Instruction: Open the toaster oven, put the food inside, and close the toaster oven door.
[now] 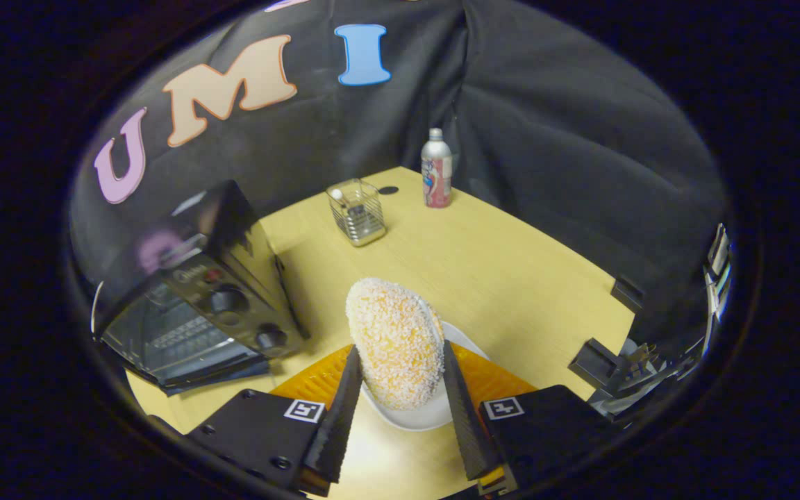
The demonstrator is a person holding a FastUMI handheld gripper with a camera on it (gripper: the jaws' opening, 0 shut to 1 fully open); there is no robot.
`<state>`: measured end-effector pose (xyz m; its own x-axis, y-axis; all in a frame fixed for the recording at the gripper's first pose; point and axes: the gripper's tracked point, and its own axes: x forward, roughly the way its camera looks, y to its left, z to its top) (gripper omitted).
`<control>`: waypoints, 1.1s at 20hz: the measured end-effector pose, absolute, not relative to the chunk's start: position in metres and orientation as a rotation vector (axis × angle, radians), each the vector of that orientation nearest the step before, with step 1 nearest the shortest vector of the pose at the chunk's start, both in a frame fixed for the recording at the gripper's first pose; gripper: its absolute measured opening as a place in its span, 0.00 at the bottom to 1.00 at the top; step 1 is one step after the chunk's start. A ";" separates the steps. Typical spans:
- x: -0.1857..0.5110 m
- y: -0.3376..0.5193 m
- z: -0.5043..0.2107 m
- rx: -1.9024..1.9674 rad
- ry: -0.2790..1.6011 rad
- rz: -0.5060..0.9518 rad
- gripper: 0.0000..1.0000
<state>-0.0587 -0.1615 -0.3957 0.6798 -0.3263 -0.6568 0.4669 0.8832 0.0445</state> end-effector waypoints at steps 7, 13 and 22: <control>-0.056 -0.056 -0.362 0.432 0.598 -0.341 0.68; -0.064 0.021 -0.381 0.651 0.631 -0.323 0.68; -0.012 0.082 -0.419 0.845 0.661 -0.319 0.68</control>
<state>-0.0123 0.0817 -0.4188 0.7574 -0.0053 -0.6529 0.5083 0.6325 0.5844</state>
